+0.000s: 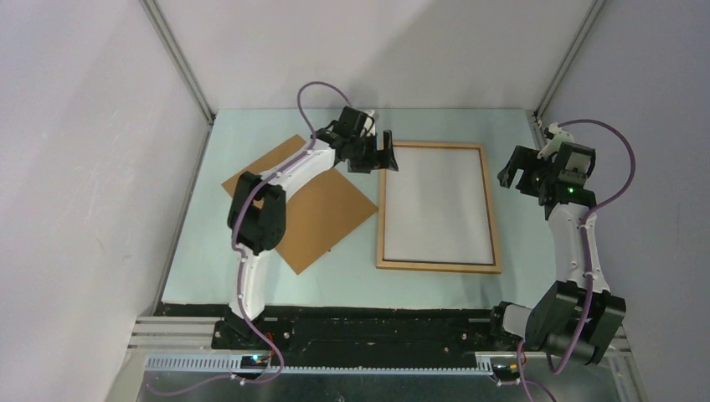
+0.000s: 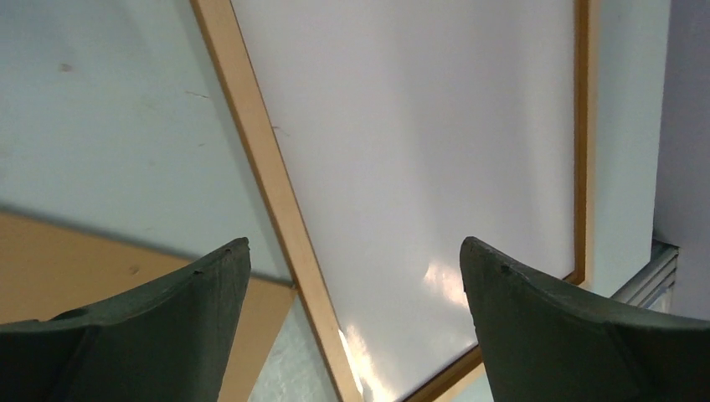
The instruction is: Put the photo into the frame
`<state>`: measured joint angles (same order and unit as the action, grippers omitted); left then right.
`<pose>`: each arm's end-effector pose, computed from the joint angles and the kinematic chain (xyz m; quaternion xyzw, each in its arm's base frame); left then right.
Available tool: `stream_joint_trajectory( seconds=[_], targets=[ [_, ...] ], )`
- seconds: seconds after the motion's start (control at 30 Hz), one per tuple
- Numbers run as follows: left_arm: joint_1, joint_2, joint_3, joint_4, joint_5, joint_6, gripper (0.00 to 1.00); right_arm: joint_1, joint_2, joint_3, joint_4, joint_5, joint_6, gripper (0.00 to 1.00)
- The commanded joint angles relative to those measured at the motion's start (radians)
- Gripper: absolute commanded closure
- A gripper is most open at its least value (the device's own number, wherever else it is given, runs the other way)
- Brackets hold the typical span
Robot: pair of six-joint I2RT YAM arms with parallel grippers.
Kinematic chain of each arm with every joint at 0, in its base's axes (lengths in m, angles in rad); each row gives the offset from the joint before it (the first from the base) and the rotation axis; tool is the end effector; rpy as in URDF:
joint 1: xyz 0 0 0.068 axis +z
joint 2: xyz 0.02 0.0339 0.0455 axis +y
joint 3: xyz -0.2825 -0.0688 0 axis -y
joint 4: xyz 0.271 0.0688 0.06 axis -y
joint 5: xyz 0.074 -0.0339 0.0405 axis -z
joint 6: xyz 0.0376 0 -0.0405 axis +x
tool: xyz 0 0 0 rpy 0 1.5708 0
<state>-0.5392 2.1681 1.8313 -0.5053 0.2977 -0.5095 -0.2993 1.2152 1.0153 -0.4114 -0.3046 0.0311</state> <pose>0.4472 -0.2804 0.2321 0.0666 0.9231 -0.2964 0.2357 0.2796 -0.0745 0.3203 0.0751 0.8764 0.0724 0.4701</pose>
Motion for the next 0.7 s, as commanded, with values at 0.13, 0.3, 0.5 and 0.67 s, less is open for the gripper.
stream_joint_trajectory(
  seconds=[0.13,0.3,0.5,0.67],
  targets=[
    [0.035,-0.294,-0.158,0.01,-0.079,0.182,0.0,0.069,-0.045,-0.006,0.053,-0.017,-0.025,0.11],
    [0.108,-0.438,-0.339,0.004,-0.123,0.26,0.0,0.21,-0.047,-0.001,0.101,0.044,-0.088,0.1],
    [0.24,-0.572,-0.527,-0.033,-0.144,0.336,0.0,0.435,0.041,0.079,0.133,0.126,-0.136,0.09],
    [0.325,-0.666,-0.675,-0.04,-0.213,0.394,0.0,0.582,0.181,0.181,0.134,0.139,-0.164,0.05]
  ],
)
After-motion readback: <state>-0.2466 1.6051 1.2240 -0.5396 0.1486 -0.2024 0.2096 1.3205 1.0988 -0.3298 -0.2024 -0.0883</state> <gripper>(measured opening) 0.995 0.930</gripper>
